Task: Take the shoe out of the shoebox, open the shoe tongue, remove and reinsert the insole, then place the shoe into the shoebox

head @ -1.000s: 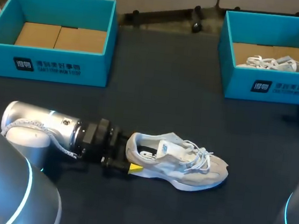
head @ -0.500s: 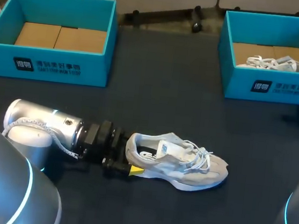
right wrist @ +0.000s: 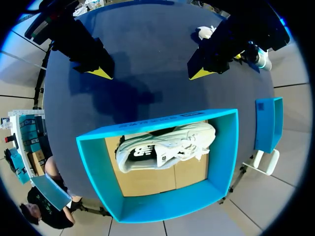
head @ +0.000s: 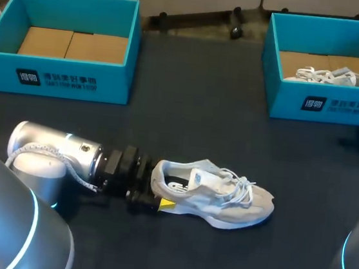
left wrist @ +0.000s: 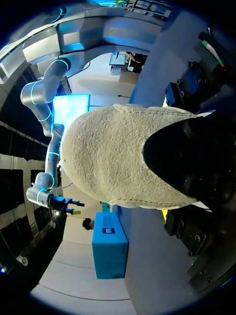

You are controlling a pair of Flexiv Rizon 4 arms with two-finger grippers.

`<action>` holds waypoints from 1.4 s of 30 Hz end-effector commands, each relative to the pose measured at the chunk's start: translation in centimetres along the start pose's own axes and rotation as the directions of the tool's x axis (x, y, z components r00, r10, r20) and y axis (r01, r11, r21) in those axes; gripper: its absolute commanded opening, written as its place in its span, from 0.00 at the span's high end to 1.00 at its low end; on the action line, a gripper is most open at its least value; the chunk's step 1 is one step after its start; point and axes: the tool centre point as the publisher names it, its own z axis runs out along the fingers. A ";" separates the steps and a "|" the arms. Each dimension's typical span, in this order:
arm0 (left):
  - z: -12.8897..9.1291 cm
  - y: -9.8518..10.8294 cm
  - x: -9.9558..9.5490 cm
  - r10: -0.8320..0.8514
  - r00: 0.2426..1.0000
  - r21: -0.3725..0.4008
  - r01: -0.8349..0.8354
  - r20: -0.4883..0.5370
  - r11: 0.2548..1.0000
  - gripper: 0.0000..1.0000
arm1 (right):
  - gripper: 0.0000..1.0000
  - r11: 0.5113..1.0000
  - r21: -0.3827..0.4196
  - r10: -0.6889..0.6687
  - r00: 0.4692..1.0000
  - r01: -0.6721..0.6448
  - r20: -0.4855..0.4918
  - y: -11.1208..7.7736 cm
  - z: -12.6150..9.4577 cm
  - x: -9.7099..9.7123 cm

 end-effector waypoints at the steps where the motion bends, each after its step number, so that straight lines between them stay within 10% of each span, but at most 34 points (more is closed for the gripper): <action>1: 0.1 0.4 -0.3 -0.012 1.000 0.019 0.012 0.001 1.000 1.00 | 0.00 1.000 0.000 0.000 1.000 0.000 0.000 0.0 0.0 0.0; 18: 0.0 0.4 -0.3 -0.012 1.000 0.019 0.012 -0.001 1.000 1.00 | 0.00 1.000 0.000 0.000 1.000 0.000 0.000 0.0 0.0 0.0; 26: 0.0 0.4 -0.3 -0.012 1.000 0.019 0.012 -0.001 1.000 1.00 | 0.00 1.000 -0.010 0.011 0.999 -0.011 0.046 -2.3 -1.3 6.5; 42: 0.0 0.4 -0.3 -0.012 1.000 0.019 0.012 -0.001 1.000 1.00 | 0.00 0.999 0.000 0.036 0.999 -0.036 0.032 -13.2 -0.4 16.2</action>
